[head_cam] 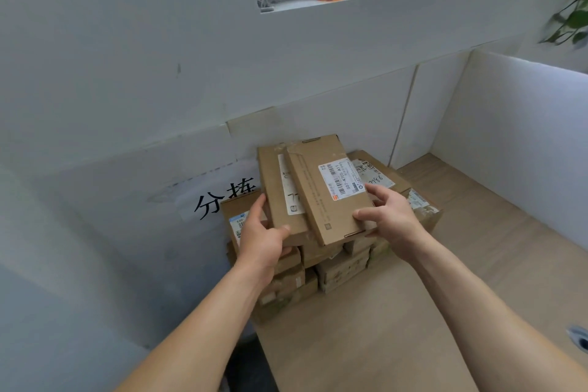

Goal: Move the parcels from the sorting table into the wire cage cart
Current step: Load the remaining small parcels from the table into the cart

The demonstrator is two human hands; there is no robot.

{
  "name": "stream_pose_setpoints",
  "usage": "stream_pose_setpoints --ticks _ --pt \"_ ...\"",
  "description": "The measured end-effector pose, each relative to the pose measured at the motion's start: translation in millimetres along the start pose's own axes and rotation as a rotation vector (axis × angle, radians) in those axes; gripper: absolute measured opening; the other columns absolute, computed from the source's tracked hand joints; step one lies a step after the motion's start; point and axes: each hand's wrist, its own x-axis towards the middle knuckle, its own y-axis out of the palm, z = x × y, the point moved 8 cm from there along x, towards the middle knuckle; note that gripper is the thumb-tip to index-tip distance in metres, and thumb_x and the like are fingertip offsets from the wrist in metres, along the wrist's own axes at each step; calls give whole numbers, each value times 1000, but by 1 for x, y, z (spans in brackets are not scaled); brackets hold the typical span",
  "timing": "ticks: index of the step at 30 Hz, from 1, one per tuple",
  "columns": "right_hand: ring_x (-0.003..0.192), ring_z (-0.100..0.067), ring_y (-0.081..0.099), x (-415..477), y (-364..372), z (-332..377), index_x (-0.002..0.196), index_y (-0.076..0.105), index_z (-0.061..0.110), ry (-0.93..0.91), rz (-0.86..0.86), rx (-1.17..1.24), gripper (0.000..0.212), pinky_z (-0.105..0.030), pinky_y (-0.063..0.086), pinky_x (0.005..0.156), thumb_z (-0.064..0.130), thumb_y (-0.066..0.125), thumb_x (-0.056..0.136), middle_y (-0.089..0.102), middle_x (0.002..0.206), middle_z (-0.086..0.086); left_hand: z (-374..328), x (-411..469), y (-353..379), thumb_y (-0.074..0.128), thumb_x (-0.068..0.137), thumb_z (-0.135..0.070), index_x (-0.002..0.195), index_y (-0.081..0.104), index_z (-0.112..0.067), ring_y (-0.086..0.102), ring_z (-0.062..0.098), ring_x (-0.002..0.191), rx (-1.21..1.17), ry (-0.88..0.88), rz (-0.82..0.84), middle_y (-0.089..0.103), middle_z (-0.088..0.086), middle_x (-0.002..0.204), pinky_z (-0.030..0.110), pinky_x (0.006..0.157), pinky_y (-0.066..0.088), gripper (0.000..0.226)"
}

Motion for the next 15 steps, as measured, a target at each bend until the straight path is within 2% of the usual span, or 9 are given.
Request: stream_pose_setpoints --ticks 4,7,11,15 --pt "102 -24 73 -19 25 16 142 49 38 -36 71 77 76 -38 61 65 -9 66 85 69 119 -3 -11 -20 -33 62 92 6 145 40 -45 74 22 91 -10 72 25 73 1 106 47 77 62 77" --pt "98 -23 74 -40 47 26 146 43 40 -71 113 122 81 -35 60 64 -10 65 85 69 120 -5 -16 -37 -61 60 92 7 145 40 -42 73 23 93 -3 121 40 72 3 106 49 77 62 75" --pt "104 -26 73 -75 74 35 145 44 41 -116 141 180 84 -35 60 67 -2 67 77 72 121 -1 -18 -67 -105 60 93 6 146 38 -44 71 23 96 -25 172 44 69 7 110 30 64 60 76" --pt "110 -27 70 -115 107 39 143 47 40 -172 136 177 78 -37 61 71 -14 57 88 70 126 -2 -10 -108 -158 61 94 4 147 37 -44 68 24 101 -11 201 20 65 8 116 23 62 58 75"
